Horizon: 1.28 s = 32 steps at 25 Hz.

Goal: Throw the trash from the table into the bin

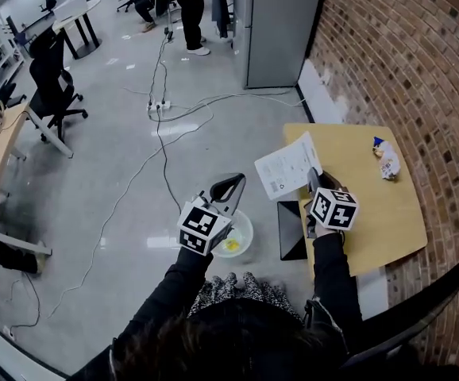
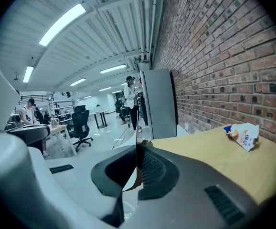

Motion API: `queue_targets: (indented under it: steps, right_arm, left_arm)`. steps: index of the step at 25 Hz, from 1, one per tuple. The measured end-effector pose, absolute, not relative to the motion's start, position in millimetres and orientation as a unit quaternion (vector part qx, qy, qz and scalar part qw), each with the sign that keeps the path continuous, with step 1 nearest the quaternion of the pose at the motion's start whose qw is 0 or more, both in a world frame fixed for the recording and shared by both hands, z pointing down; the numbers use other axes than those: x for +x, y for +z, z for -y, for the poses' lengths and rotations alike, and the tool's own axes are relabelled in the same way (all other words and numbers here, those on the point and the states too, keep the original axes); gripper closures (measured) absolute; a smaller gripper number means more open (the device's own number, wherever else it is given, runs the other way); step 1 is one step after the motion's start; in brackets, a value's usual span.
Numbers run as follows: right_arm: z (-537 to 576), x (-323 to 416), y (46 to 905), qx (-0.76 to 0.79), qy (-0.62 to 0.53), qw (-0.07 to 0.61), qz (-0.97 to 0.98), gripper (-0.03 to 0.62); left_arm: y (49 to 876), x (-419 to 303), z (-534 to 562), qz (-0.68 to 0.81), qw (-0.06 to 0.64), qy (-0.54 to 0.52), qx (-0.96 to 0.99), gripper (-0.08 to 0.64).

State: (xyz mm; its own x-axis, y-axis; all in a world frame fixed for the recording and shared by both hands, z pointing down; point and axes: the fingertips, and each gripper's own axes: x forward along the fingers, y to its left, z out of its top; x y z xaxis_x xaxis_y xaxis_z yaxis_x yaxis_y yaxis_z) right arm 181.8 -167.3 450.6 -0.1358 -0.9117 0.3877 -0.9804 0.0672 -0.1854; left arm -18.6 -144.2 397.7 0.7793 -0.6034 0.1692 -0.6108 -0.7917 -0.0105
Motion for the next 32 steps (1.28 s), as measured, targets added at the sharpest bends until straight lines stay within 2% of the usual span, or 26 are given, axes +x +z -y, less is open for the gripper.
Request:
queue_targets:
  steps: [7,15,21,32]
  right_arm:
    - [183.3,91.6,460.2,0.621,0.209,0.093,0.750,0.578]
    - [191.2,16.6,471.4,0.588,0.209,0.110,0.774,0.578]
    - [192.5,-16.6,476.1,0.563,0.206,0.128,0.790,0.578]
    - [191.1,-17.9,517.6,0.547,0.224,0.138,0.795,0.578]
  left_arm:
    - [408.6,-107.5,150.5,0.361,0.034,0.081,0.929,0.555]
    - [422.3,-177.3,156.5,0.398,0.053,0.076,0.913,0.555]
    - [430.4,-192.6,160.3,0.406,0.065,0.074,0.908,0.555]
    - [460.2,-192.1,169.0,0.423,0.061,0.088,0.900,0.555]
